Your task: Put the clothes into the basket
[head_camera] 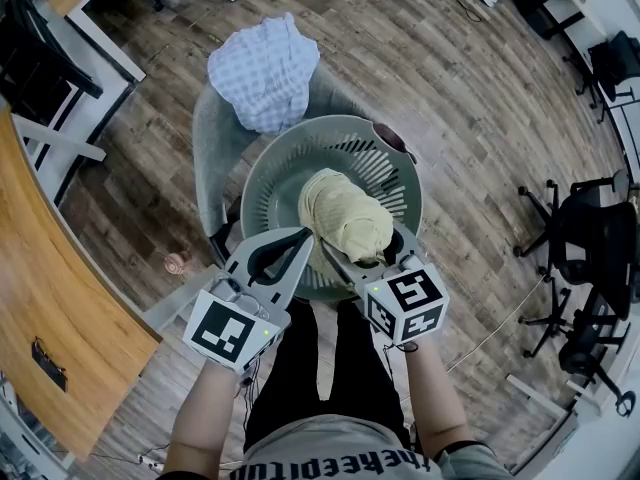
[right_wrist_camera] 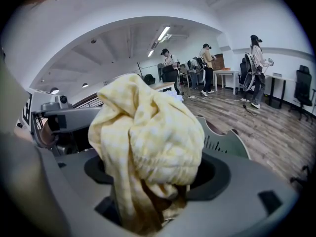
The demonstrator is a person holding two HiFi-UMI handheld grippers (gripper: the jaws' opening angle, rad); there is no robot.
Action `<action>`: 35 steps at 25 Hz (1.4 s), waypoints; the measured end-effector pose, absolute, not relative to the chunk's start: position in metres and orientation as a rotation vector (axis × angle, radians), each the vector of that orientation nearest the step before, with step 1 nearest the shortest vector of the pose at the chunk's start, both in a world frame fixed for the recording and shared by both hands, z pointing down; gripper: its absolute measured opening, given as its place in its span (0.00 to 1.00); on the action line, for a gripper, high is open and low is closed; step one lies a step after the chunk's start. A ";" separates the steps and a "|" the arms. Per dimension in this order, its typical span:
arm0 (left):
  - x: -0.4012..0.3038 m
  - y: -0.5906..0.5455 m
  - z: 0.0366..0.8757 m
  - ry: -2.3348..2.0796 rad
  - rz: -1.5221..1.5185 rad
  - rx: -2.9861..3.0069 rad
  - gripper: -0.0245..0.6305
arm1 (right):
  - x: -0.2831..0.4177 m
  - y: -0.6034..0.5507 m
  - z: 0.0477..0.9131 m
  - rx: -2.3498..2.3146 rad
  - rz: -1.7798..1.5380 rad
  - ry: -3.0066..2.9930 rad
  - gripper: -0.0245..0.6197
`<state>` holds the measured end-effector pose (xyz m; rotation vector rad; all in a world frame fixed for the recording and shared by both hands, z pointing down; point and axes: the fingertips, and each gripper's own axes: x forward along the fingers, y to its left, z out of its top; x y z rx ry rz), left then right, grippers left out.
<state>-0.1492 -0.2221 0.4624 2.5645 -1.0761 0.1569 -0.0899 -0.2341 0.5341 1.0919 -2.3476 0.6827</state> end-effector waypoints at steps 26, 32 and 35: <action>-0.141 -0.228 0.456 -1.087 0.144 2.565 0.06 | -0.084 -0.244 0.501 1.124 0.743 -2.458 0.39; -0.140 -0.226 0.447 -1.112 0.134 2.567 0.06 | -0.082 -0.242 0.487 1.125 0.696 -2.489 0.11; -0.140 -0.226 0.440 -1.135 0.126 2.569 0.06 | -0.085 -0.240 0.477 1.100 0.686 -2.532 0.06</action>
